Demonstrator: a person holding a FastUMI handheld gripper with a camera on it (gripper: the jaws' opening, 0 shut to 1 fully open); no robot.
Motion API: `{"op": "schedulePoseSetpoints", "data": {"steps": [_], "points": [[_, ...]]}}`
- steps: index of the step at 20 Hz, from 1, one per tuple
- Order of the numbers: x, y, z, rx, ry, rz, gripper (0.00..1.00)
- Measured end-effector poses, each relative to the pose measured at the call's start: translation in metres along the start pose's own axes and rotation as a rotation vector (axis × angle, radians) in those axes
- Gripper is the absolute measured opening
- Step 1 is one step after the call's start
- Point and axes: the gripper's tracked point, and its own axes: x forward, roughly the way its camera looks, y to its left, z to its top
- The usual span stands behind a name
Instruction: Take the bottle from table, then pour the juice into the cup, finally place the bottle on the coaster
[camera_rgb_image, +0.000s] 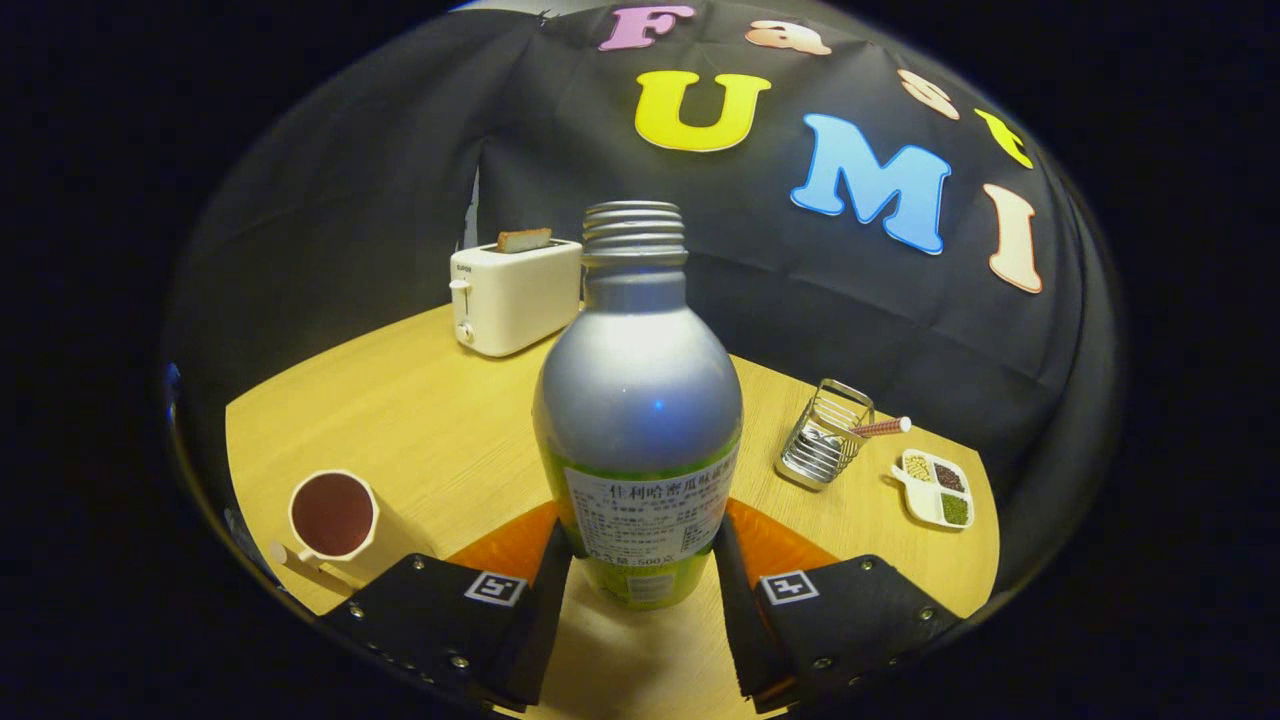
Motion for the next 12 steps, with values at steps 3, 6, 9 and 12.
{"op": "schedulePoseSetpoints", "data": {"steps": [3,6,9,12], "points": [[0.013,-0.001,-0.001,0.069,-0.022,0.026,0.71],[0.026,-0.006,-0.004,0.119,-0.043,0.03,0.72],[0.038,-0.011,-0.009,0.153,-0.051,0.027,0.72],[0.049,-0.018,-0.017,0.192,-0.048,0.02,0.73]]}}
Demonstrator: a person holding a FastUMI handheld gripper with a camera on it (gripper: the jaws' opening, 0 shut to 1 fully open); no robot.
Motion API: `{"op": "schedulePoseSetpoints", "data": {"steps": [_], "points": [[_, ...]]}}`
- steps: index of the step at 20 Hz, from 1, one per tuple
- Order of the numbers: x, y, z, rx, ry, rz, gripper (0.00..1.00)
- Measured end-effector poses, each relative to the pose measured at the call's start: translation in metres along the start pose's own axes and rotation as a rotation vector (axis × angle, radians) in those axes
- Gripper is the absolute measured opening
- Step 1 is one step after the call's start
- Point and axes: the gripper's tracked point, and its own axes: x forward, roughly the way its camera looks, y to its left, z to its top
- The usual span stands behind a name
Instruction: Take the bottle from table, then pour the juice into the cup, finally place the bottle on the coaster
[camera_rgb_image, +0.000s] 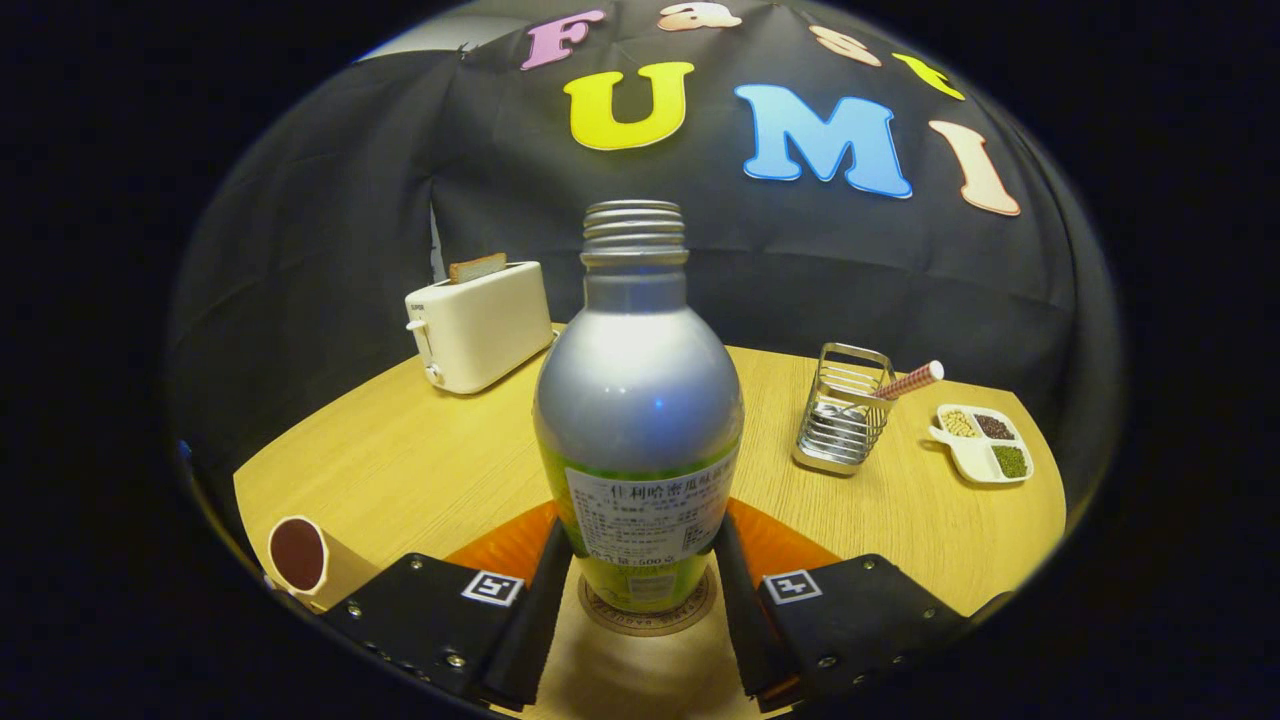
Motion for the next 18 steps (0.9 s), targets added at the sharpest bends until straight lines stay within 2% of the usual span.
{"op": "schedulePoseSetpoints", "data": {"steps": [9,18], "points": [[0.008,0.005,-0.02,-0.017,0.013,0.02,0.76],[0.003,0.008,-0.026,-0.042,0.015,0.003,0.8]]}}
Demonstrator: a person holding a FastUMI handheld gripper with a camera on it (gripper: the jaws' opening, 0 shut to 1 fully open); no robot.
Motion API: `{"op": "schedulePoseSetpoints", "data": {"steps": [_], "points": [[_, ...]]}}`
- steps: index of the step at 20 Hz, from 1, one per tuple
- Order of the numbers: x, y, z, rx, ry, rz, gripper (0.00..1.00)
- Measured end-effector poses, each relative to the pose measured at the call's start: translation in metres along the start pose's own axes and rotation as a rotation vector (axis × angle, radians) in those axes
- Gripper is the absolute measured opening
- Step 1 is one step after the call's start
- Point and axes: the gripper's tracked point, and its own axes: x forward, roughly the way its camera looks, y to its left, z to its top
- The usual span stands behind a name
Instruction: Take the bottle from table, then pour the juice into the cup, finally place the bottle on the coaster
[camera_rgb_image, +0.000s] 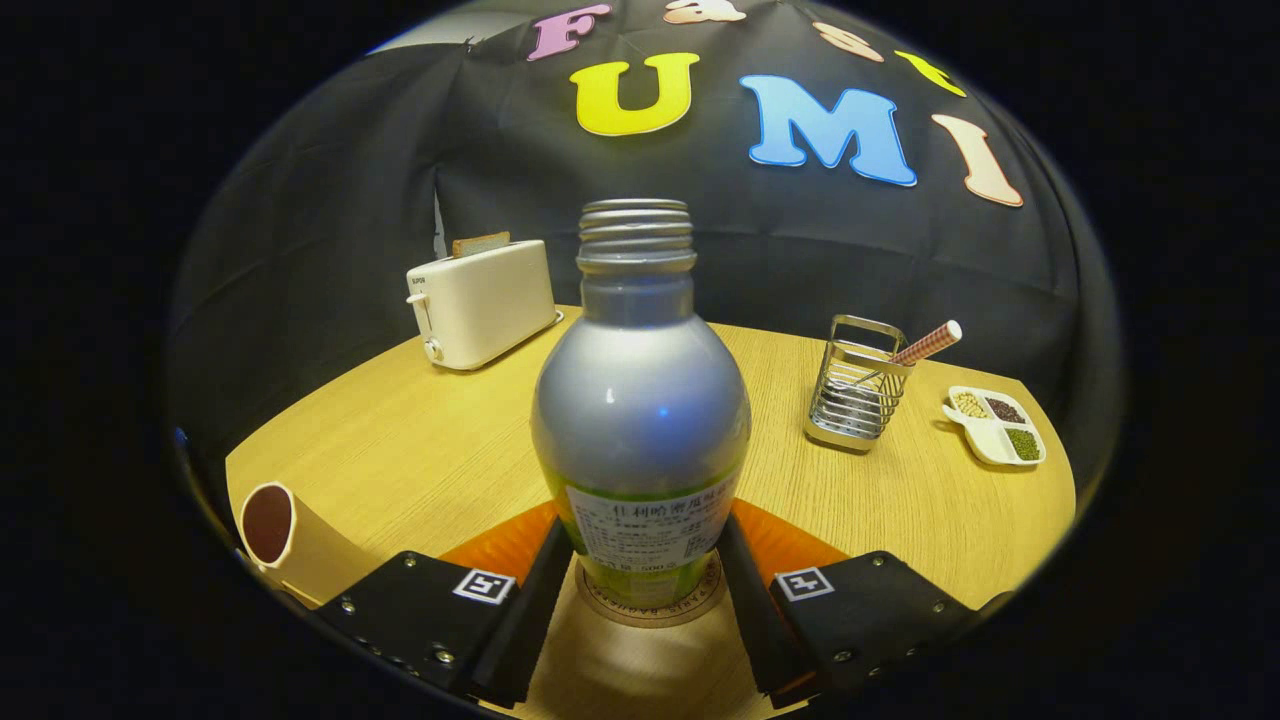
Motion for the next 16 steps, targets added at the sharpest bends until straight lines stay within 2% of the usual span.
{"op": "schedulePoseSetpoints", "data": {"steps": [1,2,3,9,16], "points": [[-0.002,0.001,0.001,-0.001,-0.004,-0.003,0.8],[-0.003,0.0,0.006,-0.007,-0.01,-0.012,0.85],[-0.005,-0.001,0.007,-0.009,-0.017,-0.018,1.0],[-0.041,0.003,0.032,0.017,-0.066,-0.057,0.99],[-0.13,0.01,0.092,0.036,-0.21,-0.126,0.98]]}}
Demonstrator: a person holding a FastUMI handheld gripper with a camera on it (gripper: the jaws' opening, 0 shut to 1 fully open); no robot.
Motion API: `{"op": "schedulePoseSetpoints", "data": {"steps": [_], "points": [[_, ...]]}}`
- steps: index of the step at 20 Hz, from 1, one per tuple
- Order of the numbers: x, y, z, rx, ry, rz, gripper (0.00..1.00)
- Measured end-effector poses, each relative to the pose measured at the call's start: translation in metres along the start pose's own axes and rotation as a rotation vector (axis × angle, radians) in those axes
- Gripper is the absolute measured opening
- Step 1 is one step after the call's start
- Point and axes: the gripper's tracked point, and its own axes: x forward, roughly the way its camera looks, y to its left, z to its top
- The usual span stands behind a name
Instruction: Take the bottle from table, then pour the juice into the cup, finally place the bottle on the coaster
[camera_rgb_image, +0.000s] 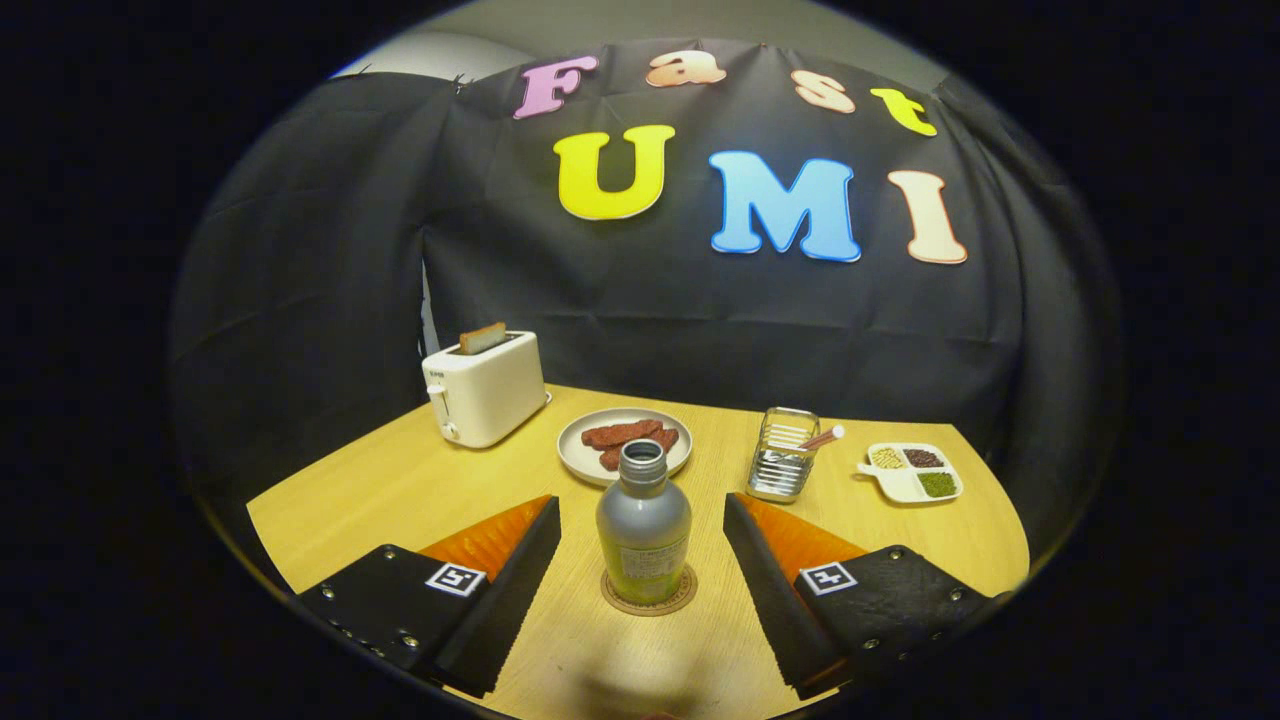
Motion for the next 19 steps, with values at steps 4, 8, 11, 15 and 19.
{"op": "schedulePoseSetpoints", "data": {"steps": [4,8,11,15,19], "points": [[-0.044,0.002,0.034,0.022,-0.07,-0.03,0.99],[-0.085,-0.004,0.057,0.024,-0.127,-0.09,0.98],[-0.113,-0.009,0.068,0.038,-0.174,-0.145,0.98],[-0.149,-0.012,0.075,0.01,-0.216,-0.21,0.98],[-0.175,-0.013,0.082,-0.011,-0.281,-0.274,0.98]]}}
